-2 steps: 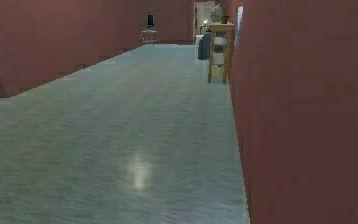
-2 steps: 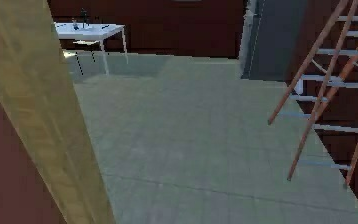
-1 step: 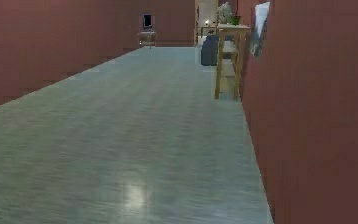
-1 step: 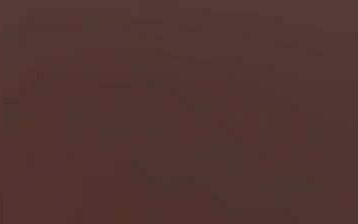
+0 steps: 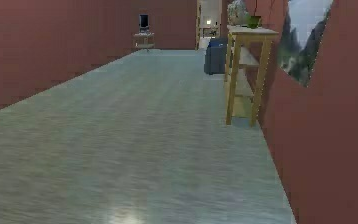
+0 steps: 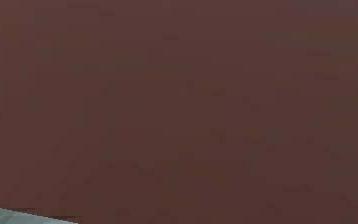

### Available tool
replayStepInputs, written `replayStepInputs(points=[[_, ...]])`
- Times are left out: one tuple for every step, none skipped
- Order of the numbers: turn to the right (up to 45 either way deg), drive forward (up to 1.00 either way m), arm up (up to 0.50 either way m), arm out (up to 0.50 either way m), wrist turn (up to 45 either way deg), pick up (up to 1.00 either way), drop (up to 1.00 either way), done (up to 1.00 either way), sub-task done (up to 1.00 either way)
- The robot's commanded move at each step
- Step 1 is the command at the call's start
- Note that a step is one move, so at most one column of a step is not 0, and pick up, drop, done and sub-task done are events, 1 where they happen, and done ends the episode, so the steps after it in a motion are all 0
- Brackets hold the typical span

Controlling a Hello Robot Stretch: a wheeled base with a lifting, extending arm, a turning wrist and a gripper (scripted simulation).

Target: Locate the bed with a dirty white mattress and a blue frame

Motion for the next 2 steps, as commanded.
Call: replayStepInputs(points=[[0.0,1.00,0.00,0.00,0.0,0.00,0.00,0.00,0.00],[3.0,0.00,0.00,0.00,0.0,0.00,0.00,0.00,0.00]])
